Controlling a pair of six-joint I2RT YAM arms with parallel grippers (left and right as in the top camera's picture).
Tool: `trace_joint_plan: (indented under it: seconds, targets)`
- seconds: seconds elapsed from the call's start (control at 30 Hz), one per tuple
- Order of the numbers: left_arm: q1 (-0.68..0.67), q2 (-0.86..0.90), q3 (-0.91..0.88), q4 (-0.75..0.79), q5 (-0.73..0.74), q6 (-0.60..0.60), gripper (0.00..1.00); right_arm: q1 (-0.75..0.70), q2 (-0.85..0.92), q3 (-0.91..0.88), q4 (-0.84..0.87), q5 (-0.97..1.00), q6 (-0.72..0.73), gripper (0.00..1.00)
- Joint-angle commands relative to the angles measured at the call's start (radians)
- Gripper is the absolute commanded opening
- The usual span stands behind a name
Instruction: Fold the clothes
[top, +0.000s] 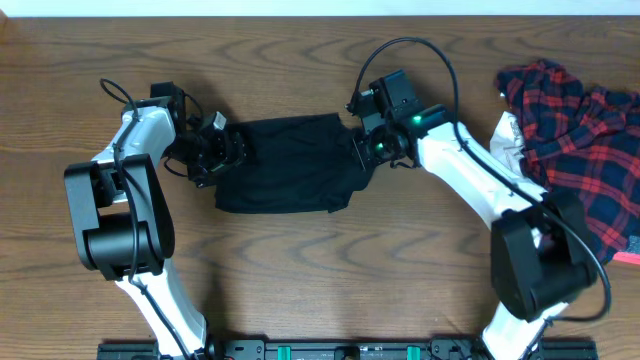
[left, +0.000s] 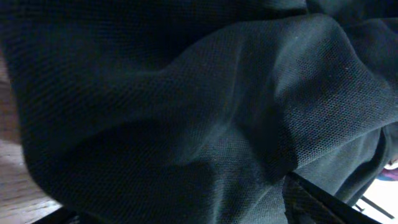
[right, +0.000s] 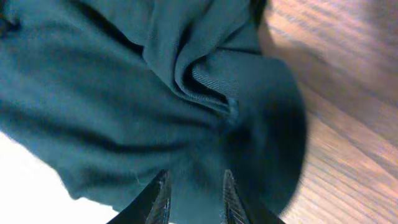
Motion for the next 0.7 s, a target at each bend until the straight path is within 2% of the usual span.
trace_joint_plan:
  seconds: [0.0, 0.17, 0.23, 0.3, 0.33, 0.53, 0.67]
  targets:
    - [-0.001, 0.030, -0.010, -0.006, 0.029, 0.024, 0.76, 0.024, 0.079, 0.015, 0.026, -0.058, -0.015, 0.27]
    - [-0.001, 0.030, -0.010, -0.010, 0.030, 0.024, 0.55, 0.039, 0.159, 0.015, 0.066, -0.060, -0.015, 0.26]
    - [-0.001, 0.030, -0.010, -0.010, 0.029, 0.024, 0.27, 0.040, 0.172, 0.015, 0.072, -0.059, -0.015, 0.27]
    - [-0.001, 0.030, -0.010, -0.010, 0.029, 0.024, 0.11, 0.040, 0.173, 0.015, 0.071, -0.059, -0.015, 0.26]
    - [-0.001, 0.030, -0.010, -0.010, 0.029, 0.024, 0.07, 0.040, 0.173, 0.015, 0.071, -0.059, -0.015, 0.26]
    - [-0.001, 0.001, -0.008, -0.034, 0.027, 0.023, 0.06, 0.034, 0.172, 0.015, 0.061, -0.056, -0.015, 0.26]
    - [-0.001, -0.098, 0.000, -0.035, -0.015, 0.011, 0.06, 0.019, 0.158, 0.015, 0.045, -0.056, -0.007, 0.24]
